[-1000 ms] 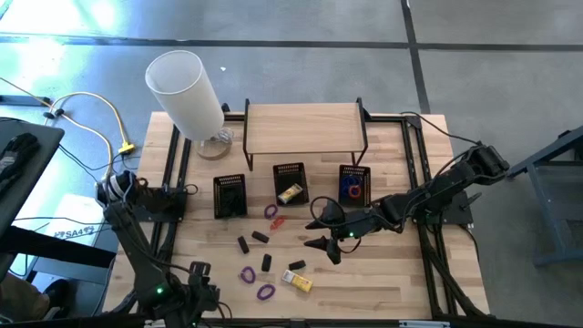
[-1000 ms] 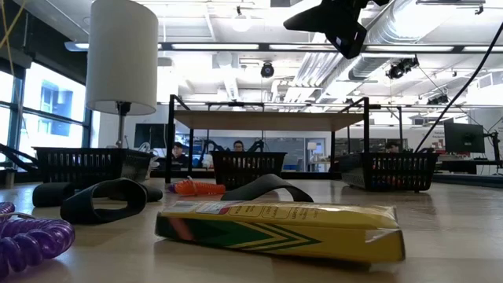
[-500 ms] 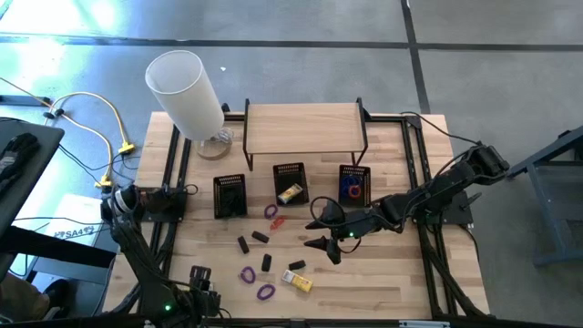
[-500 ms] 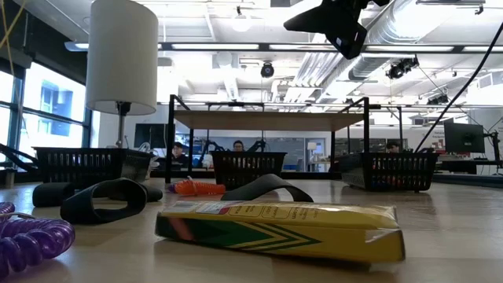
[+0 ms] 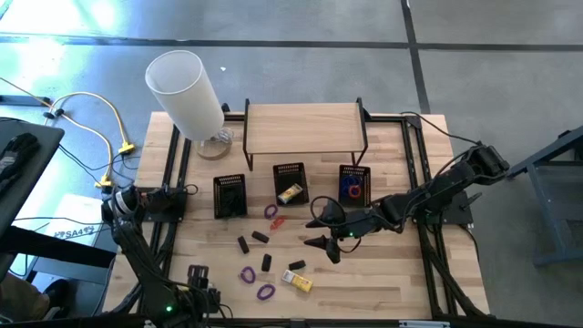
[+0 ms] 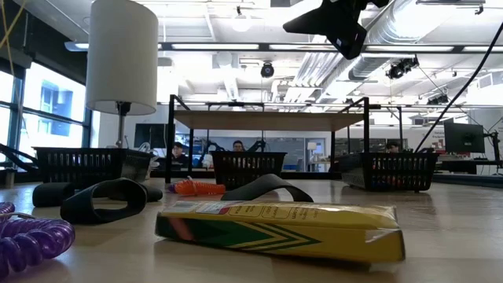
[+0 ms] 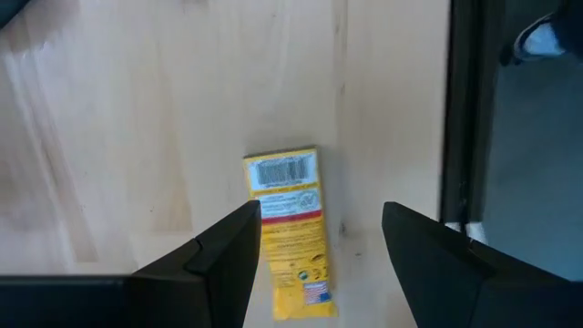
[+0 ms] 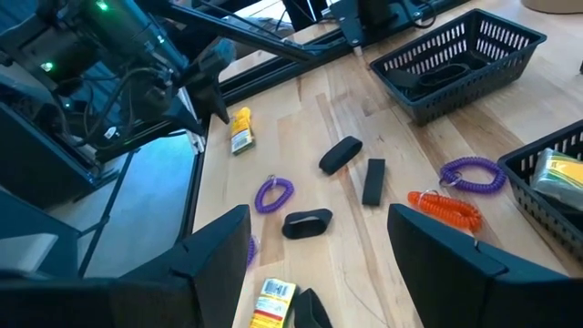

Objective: Pick & Place Office Desk Supplies
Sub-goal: Put the yellow crayon box into the center black bin

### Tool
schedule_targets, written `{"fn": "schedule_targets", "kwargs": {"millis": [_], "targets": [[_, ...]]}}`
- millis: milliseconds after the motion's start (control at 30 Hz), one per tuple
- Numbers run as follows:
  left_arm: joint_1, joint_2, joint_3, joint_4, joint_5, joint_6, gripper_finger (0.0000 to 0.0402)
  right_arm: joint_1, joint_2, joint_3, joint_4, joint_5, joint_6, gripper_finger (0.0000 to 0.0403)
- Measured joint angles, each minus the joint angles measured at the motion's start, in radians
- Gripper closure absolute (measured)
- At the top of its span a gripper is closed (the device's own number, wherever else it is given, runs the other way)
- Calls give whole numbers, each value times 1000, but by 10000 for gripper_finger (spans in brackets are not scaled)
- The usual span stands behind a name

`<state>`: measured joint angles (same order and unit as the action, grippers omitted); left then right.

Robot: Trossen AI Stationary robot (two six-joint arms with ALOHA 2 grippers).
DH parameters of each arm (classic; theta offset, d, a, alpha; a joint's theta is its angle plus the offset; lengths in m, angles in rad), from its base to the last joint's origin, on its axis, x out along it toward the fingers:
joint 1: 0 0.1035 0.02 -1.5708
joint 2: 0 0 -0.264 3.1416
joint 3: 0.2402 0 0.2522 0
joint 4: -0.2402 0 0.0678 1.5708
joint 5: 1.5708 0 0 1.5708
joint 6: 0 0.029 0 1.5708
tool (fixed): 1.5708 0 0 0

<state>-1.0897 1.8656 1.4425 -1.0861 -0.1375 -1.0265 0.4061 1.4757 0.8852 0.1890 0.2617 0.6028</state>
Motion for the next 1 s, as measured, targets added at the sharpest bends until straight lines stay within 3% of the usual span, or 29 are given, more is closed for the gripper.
{"fn": "schedule_targets", "kwargs": {"millis": [200,533,1000], "targets": [[0,0,0,-5,-39,-9,165,0,0,0,-2,1,-1,154],[-35,2,-19,-2,-34,-136,58,0,0,0,-7,-2,-1,154],[-61,47,-20,16,-152,-183,52,0,0,0,-7,-2,2,154]]}}
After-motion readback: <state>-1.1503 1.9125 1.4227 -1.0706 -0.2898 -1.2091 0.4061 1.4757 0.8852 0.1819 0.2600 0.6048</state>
